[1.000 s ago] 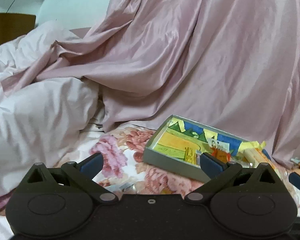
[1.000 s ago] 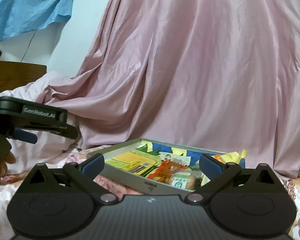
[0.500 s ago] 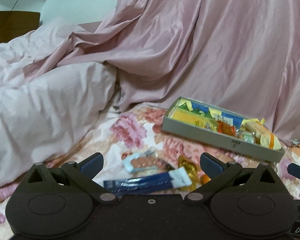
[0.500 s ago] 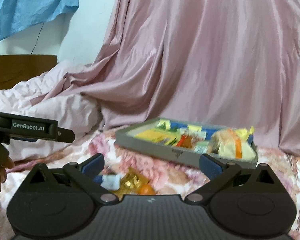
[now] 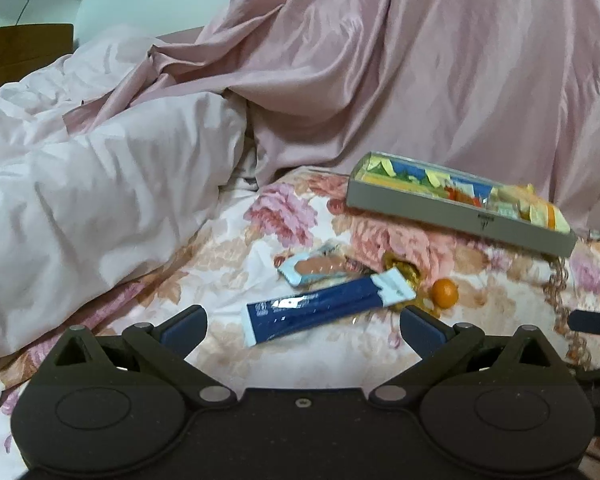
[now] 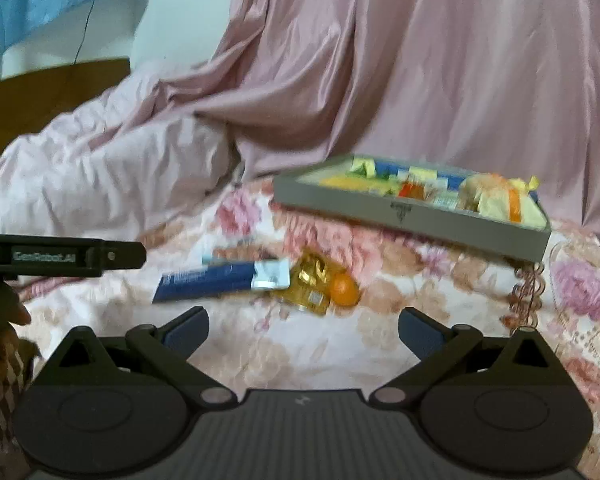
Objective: Organize snacks
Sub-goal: 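Withdraw both open grippers from the tray back toward the remaining snacks, then grasp blue stick pack with left gripper while right gripper grasps the orange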
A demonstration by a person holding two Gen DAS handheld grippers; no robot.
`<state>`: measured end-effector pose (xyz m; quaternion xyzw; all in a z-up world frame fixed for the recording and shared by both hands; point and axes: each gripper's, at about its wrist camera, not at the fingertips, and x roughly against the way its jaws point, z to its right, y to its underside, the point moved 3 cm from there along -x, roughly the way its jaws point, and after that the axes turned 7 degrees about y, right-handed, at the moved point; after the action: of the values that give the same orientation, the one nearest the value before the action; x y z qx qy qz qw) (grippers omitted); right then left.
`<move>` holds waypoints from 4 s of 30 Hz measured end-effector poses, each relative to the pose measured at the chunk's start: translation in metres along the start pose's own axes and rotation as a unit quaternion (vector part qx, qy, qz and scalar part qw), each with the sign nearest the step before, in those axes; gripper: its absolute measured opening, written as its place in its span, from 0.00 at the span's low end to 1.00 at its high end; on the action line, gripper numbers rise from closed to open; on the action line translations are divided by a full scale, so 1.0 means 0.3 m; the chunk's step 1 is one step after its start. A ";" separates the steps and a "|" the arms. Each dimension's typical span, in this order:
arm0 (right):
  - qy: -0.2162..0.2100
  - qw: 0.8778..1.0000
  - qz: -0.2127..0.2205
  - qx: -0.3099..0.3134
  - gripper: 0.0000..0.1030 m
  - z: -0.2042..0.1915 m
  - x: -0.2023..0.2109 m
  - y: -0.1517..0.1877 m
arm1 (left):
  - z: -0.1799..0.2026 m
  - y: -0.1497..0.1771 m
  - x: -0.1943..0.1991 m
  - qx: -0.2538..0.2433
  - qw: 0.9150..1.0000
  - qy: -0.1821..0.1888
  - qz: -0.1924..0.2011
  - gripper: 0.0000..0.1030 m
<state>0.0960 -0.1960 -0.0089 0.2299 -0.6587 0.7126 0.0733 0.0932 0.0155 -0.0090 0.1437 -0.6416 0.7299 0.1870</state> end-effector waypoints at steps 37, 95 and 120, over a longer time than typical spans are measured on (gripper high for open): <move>-0.002 0.993 -0.115 0.007 1.00 -0.040 -0.191 0.051 | -0.086 -0.001 -0.249 -0.022 1.000 0.009 0.001 0.99; -0.018 0.997 -0.069 0.009 0.80 0.091 -0.567 -0.051 | -0.024 0.042 -0.481 -0.017 0.967 0.212 -0.139 0.99; -0.043 0.996 -0.081 -0.007 0.65 0.093 -0.570 -0.046 | 0.047 0.068 -0.471 -0.102 0.981 0.120 -0.114 0.53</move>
<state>0.2592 -0.1875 -0.0684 0.3121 -0.6452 0.6896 0.1042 0.2090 -0.0131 -0.0885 0.1075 -0.6651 0.6465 0.3579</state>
